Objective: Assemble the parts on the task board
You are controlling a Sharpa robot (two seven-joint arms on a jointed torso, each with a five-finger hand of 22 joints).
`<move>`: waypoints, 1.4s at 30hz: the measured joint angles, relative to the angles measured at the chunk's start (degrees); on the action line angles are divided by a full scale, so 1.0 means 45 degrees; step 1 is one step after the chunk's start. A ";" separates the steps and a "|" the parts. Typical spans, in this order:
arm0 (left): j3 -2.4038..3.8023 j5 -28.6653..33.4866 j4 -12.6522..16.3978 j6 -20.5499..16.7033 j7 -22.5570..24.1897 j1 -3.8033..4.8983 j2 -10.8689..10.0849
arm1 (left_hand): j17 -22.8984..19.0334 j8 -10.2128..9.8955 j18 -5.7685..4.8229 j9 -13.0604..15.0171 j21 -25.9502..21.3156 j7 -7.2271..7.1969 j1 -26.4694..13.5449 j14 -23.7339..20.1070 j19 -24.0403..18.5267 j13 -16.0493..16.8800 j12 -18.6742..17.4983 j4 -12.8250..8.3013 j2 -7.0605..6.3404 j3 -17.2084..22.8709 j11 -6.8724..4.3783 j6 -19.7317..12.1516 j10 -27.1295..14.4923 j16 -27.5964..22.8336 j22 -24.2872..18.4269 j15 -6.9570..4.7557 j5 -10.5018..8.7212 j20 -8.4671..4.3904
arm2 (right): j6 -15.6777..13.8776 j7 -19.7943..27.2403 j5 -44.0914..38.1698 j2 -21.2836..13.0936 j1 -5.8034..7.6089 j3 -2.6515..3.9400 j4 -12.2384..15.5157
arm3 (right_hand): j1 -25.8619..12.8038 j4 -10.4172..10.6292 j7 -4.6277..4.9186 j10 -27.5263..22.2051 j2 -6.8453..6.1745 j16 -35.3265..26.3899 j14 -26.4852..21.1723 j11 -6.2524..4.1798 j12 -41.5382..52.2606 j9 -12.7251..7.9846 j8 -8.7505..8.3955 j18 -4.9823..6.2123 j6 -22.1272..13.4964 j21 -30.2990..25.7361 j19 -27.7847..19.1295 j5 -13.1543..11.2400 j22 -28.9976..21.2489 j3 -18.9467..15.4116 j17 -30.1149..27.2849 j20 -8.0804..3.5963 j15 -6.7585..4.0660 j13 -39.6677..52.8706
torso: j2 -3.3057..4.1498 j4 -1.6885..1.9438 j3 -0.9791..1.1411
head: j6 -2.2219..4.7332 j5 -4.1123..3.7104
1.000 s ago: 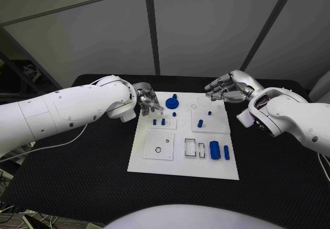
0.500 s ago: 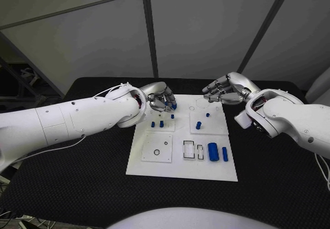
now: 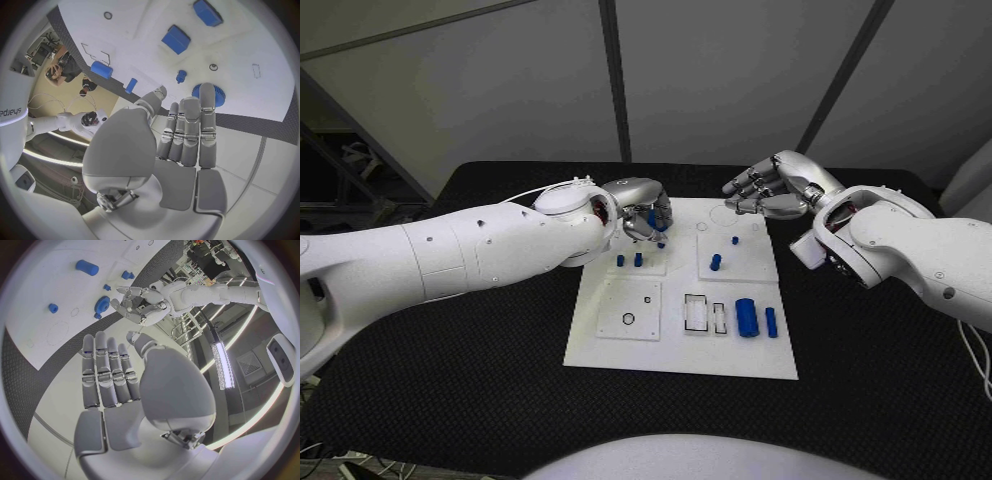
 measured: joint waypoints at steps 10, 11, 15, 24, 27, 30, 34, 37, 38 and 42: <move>-0.0033 -0.0574 -0.0568 0.0416 -0.0044 -0.0005 0.0429 | 0.0496 -0.0081 -0.0003 -0.0068 0.0630 -0.0015 0.0000 0.0290 0.0165 -0.0171 0.0000 -0.0014 0.0000 0.0151 0.0038 0.0201 -0.0039 0.1103 0.0599 0.0025 0.0000 0.0030 | -0.0001 0.0003 -0.0035 -0.0005 -0.0001 0.0000 0.0025 | -0.0001 0.0000 0.0000 0.0000 0.0000 0.0000 0.0000 0.0000 0.0000 -0.0001 0.0000 -0.0001 0.0000 -0.0050 0.0000 0.0000 -0.0001 0.0000 0.0001 0.0000 0.0000 -0.0020 | -0.0005 -0.0001 0.0010 | -0.0031 -0.0032; -0.0033 -0.0613 -0.0607 0.0457 -0.0044 -0.0010 0.0460 | 0.0602 -0.0084 -0.0002 -0.0081 0.0732 -0.0013 0.0000 0.0371 0.0182 -0.0190 0.0000 0.0020 0.0000 0.0185 0.0038 0.0253 -0.0038 0.1276 0.0691 0.0012 0.0000 0.0047 | -0.0001 0.0004 -0.0037 -0.0005 -0.0001 0.0000 0.0028 | -0.0001 0.0001 0.0000 0.0000 0.0000 0.0000 0.0000 0.0000 0.0000 -0.0001 0.0000 -0.0001 0.0000 -0.0050 0.0000 0.0000 -0.0001 0.0000 0.0001 0.0000 0.0000 -0.0020 | -0.0005 -0.0002 0.0011 | -0.0033 -0.0042; -0.0036 -0.0748 -0.0741 0.0623 -0.0045 -0.0042 0.0568 | 0.0683 -0.0133 -0.0003 -0.0085 0.0798 -0.0038 0.0000 0.0399 0.0182 -0.0219 0.0000 0.0021 0.0000 0.0186 -0.0013 0.0315 0.0013 0.1498 0.0806 0.0002 0.0001 0.0047 | -0.0001 0.0004 -0.0043 -0.0010 -0.0001 0.0000 0.0039 | -0.0001 0.0001 0.0000 0.0000 0.0000 0.0000 0.0001 0.0000 0.0000 -0.0001 -0.0001 -0.0001 0.0000 -0.0050 0.0000 0.0000 -0.0001 0.0000 0.0001 0.0000 0.0000 -0.0030 | -0.0005 -0.0009 0.0011 | -0.0050 -0.0062; -0.0038 -0.0904 -0.0853 0.0993 -0.0053 -0.0084 0.0671 | 0.1056 -0.0191 -0.0003 -0.0123 0.1433 0.0006 0.0000 0.0640 0.0345 -0.0332 0.0000 0.0010 0.0001 0.0371 -0.0032 0.0451 0.0177 0.2201 0.1372 -0.0024 0.0002 0.0028 | -0.0001 0.0003 -0.0052 -0.0014 -0.0001 0.0001 0.0048 | -0.0001 0.0001 0.0000 0.0001 0.0000 0.0000 0.0001 0.0000 0.0001 -0.0002 -0.0001 0.0000 0.0000 -0.0050 0.0000 0.0000 0.0000 0.0000 0.0002 0.0000 0.0000 -0.0029 | -0.0009 0.0001 0.0011 | -0.0072 -0.0104; -0.0038 -0.0923 -0.0869 0.1107 -0.0074 -0.0093 0.0673 | 0.1246 -0.0191 -0.0004 -0.0142 0.1762 0.0008 0.0000 0.0714 0.0433 -0.0369 0.0000 0.0036 0.0001 0.0415 -0.0055 0.0541 0.0246 0.2537 0.1668 0.0002 0.0003 0.0023 | 0.0000 0.0001 -0.0054 -0.0011 -0.0001 0.0001 0.0048 | -0.0001 0.0001 0.0000 0.0001 0.0000 0.0001 0.0000 0.0000 0.0001 -0.0003 -0.0001 -0.0001 0.0000 -0.0049 0.0000 0.0000 0.0000 0.0000 -0.0006 0.0000 0.0000 -0.0028 | -0.0009 0.0012 0.0011 | -0.0085 -0.0104; -0.0038 -0.0940 -0.0880 0.1231 -0.0105 -0.0099 0.0673 | 0.1384 -0.0242 -0.0011 -0.0156 0.2001 0.0053 0.0000 0.0763 0.0478 -0.0399 0.0000 -0.0015 0.0001 0.0467 -0.0064 0.0587 0.0339 0.2752 0.1890 -0.0046 0.0003 -0.0022 | 0.0001 -0.0001 -0.0057 -0.0006 -0.0001 0.0001 0.0048 | -0.0001 0.0001 0.0000 0.0001 0.0000 0.0001 0.0000 0.0000 0.0001 -0.0003 -0.0001 0.0000 0.0000 -0.0050 0.0000 0.0000 -0.0003 0.0000 -0.0009 0.0000 0.0000 -0.0028 | -0.0009 0.0017 0.0011 | -0.0088 -0.0103; -0.0038 -0.0955 -0.0901 0.1367 -0.0138 -0.0110 0.0688 | 0.1462 -0.0242 -0.0517 -0.0162 0.2156 0.0053 0.0000 0.0843 0.0569 -0.0421 0.0000 -0.0011 0.0001 0.0539 -0.0081 0.0587 0.0355 0.2894 0.2057 -0.0056 0.0003 -0.0022 | 0.0002 -0.0003 -0.0061 -0.0004 -0.0001 0.0001 0.0048 | -0.0001 0.0001 0.0000 0.0001 0.0000 0.0001 0.0001 0.0000 0.0001 -0.0003 -0.0001 -0.0001 0.0000 -0.0049 0.0000 0.0000 -0.0011 0.0000 -0.0008 0.0000 0.0000 -0.0028 | -0.0009 0.0017 0.0007 | -0.0100 -0.0093; -0.0038 -0.0961 -0.0907 0.1430 -0.0153 -0.0119 0.0704 | 0.1578 -0.0292 -0.0508 -0.0175 0.2407 0.0053 0.0073 0.0903 0.0614 -0.0456 0.0000 -0.0033 0.0073 0.0662 -0.0104 0.0678 0.0466 0.3131 0.2265 -0.0089 0.0004 -0.0067 | 0.0002 -0.0004 -0.0063 -0.0003 -0.0001 0.0001 0.0048 | -0.0001 0.0001 0.0000 0.0001 -0.0001 0.0001 0.0001 0.0000 0.0001 -0.0003 -0.0001 0.0000 0.0000 -0.0049 0.0000 0.0000 -0.0010 0.0000 -0.0008 0.0000 -0.0001 -0.0027 | -0.0009 0.0017 0.0006 | -0.0104 -0.0093; -0.0038 -0.0963 -0.0910 0.1453 -0.0157 -0.0123 0.0709 | 0.1586 -0.0292 -0.0507 -0.0175 0.2452 0.0053 0.0073 0.0903 0.0641 -0.0458 -0.0004 -0.0054 0.0074 0.0683 -0.0104 0.0678 0.0467 0.3174 0.2309 -0.0089 0.0004 -0.0041 | 0.0003 -0.0004 -0.0064 -0.0002 -0.0001 0.0001 0.0048 | -0.0001 0.0002 0.0000 0.0001 -0.0001 0.0000 0.0001 0.0000 0.0001 -0.0003 -0.0001 0.0000 0.0000 -0.0049 0.0000 0.0000 -0.0010 0.0000 -0.0008 0.0000 -0.0001 -0.0027 | -0.0009 0.0017 0.0006 | -0.0107 -0.0093; -0.0038 -0.0970 -0.0935 0.1539 -0.0174 -0.0141 0.0736 | 0.1727 -0.0376 -0.0506 -0.0204 0.2623 0.0098 0.0188 0.1013 0.0659 -0.0504 -0.0052 -0.0116 0.0189 0.0862 -0.0129 0.0723 0.0581 0.3418 0.2499 -0.0113 0.0004 -0.0022 | 0.0003 -0.0005 -0.0065 0.0000 -0.0001 0.0001 0.0048 | -0.0001 0.0001 0.0042 0.0001 -0.0001 0.0001 0.0001 0.0000 0.0001 -0.0004 -0.0001 -0.0001 0.0041 -0.0049 0.0000 0.0000 -0.0009 0.0000 -0.0007 0.0000 -0.0001 -0.0051 | -0.0007 0.0017 0.0006 | -0.0118 -0.0106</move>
